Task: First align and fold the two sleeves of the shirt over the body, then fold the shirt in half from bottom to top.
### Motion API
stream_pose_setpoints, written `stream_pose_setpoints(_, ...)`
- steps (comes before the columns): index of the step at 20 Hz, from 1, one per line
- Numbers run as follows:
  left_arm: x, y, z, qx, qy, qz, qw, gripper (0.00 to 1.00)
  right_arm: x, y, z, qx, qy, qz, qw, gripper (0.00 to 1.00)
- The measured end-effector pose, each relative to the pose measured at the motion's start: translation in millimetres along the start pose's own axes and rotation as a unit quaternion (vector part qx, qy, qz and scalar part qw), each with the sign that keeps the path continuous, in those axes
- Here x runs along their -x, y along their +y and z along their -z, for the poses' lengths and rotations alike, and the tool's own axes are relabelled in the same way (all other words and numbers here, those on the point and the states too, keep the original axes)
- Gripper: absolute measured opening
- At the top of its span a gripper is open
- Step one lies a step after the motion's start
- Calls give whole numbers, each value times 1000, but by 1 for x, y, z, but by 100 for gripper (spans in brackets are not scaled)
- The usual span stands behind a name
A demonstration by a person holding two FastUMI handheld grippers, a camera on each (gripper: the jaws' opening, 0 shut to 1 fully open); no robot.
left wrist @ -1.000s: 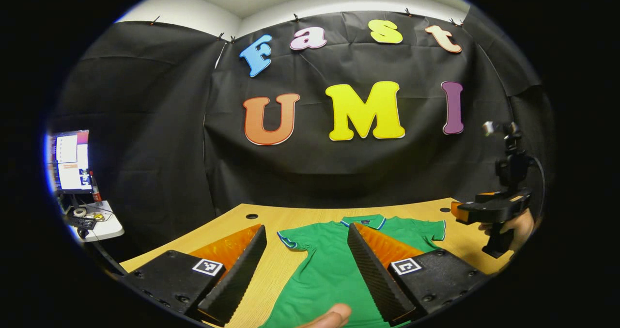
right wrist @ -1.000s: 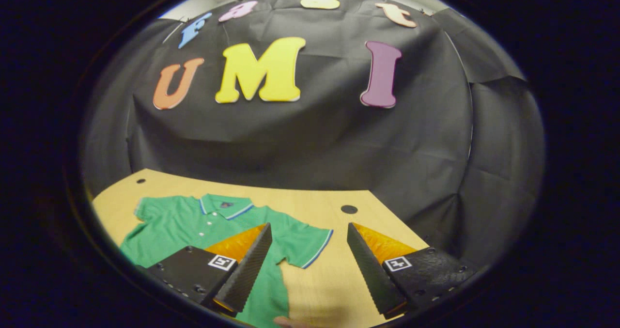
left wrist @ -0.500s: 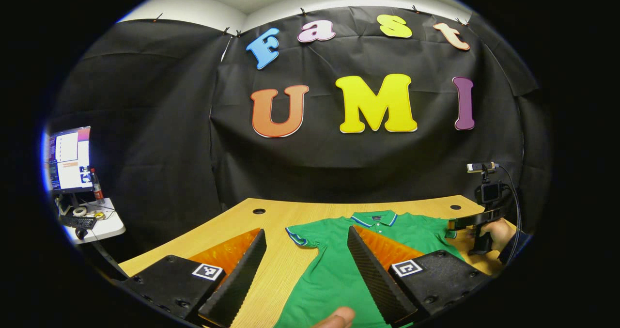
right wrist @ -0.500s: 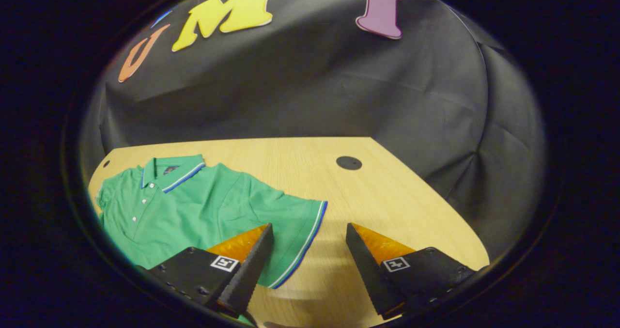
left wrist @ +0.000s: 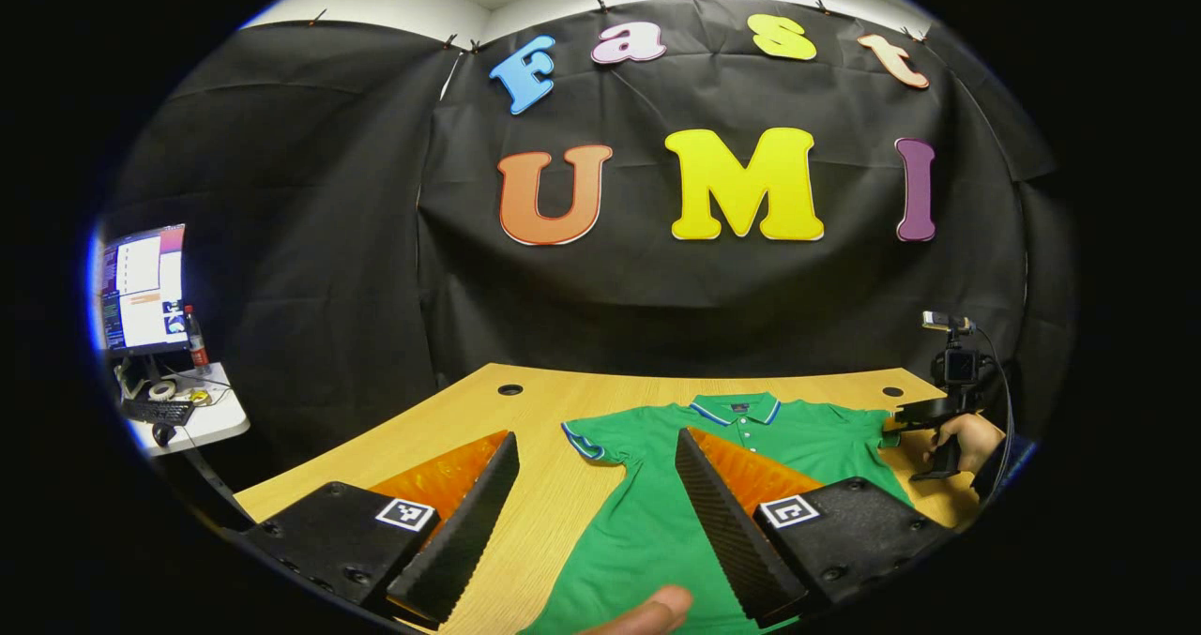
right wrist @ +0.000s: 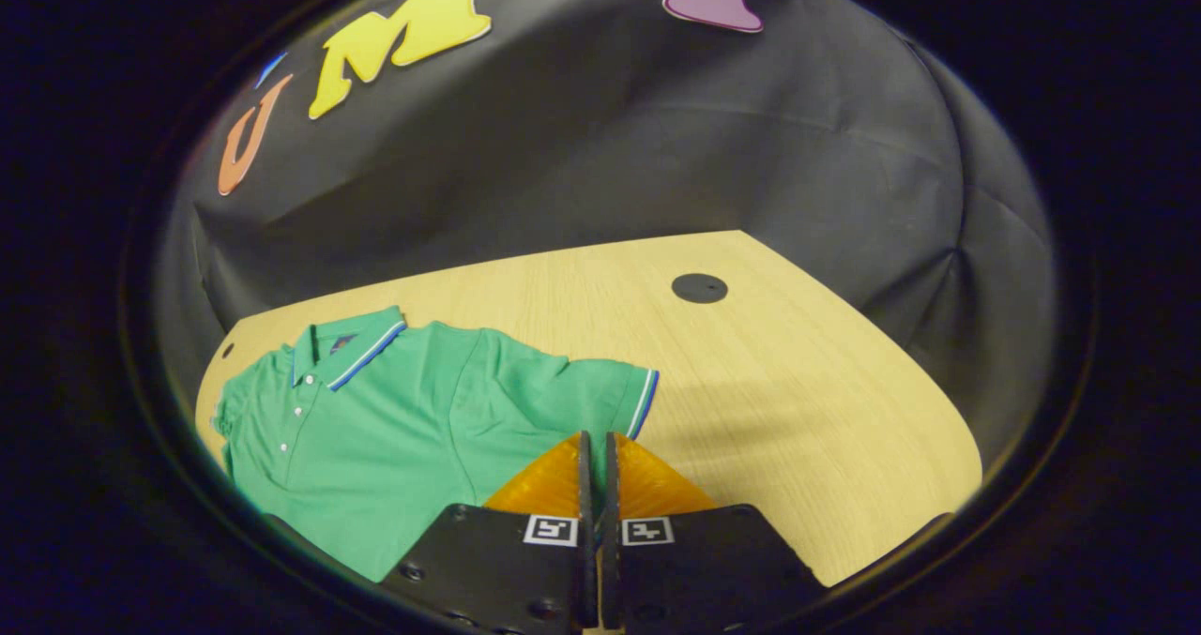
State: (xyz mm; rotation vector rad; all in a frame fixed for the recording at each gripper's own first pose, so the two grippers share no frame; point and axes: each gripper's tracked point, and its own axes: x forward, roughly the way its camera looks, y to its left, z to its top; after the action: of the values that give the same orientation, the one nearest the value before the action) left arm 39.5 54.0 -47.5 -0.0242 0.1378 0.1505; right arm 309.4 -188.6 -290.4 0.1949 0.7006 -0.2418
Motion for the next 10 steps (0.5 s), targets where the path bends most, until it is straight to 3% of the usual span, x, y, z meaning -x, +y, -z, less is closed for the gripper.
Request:
stream_pose_setpoints(4,-2,9,1,-1,2,-10,1000,100,16,10,-22,84,-31,9,996,0)
stream_pose_setpoints(10,-4,13,4,2,9,-19,1000,100,45,60,-48,163,-84,-2,983,0)
